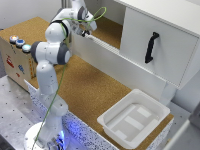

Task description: Put the purple block inside the left cabinet

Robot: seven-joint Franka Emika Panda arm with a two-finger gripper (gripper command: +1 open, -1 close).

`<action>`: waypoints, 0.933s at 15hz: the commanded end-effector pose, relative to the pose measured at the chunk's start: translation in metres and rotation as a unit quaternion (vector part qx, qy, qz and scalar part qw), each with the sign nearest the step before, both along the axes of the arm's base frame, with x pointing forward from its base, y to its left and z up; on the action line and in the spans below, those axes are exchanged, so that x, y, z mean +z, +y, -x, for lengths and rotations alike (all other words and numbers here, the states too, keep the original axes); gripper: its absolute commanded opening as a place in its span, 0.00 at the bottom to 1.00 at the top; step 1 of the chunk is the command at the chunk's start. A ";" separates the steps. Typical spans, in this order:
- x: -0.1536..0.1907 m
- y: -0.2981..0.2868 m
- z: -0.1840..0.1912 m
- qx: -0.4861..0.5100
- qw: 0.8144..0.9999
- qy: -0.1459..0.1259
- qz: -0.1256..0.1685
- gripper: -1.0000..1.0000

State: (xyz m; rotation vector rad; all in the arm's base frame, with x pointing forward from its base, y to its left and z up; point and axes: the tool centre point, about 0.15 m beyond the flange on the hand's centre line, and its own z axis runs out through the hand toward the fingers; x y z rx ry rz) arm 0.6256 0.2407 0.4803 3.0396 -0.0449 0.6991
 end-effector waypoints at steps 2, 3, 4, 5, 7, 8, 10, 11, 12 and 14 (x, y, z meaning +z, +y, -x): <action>-0.006 0.013 -0.056 -0.020 0.997 0.010 0.068 0.00; -0.007 0.015 -0.062 -0.016 0.997 0.007 0.071 0.00; -0.007 0.015 -0.066 -0.021 0.997 0.003 0.076 0.00; -0.008 0.015 -0.070 -0.025 0.997 -0.002 0.076 0.00; -0.010 0.016 -0.080 -0.024 0.997 0.002 0.071 0.00; -0.009 0.016 -0.082 -0.027 0.997 -0.001 0.069 0.00; -0.008 0.017 -0.086 -0.030 0.998 0.002 0.064 0.00; -0.006 0.016 -0.084 -0.034 0.998 0.001 0.061 1.00; -0.003 0.015 -0.079 -0.032 0.998 -0.001 0.053 1.00; 0.005 0.011 -0.063 -0.033 0.998 -0.013 0.043 1.00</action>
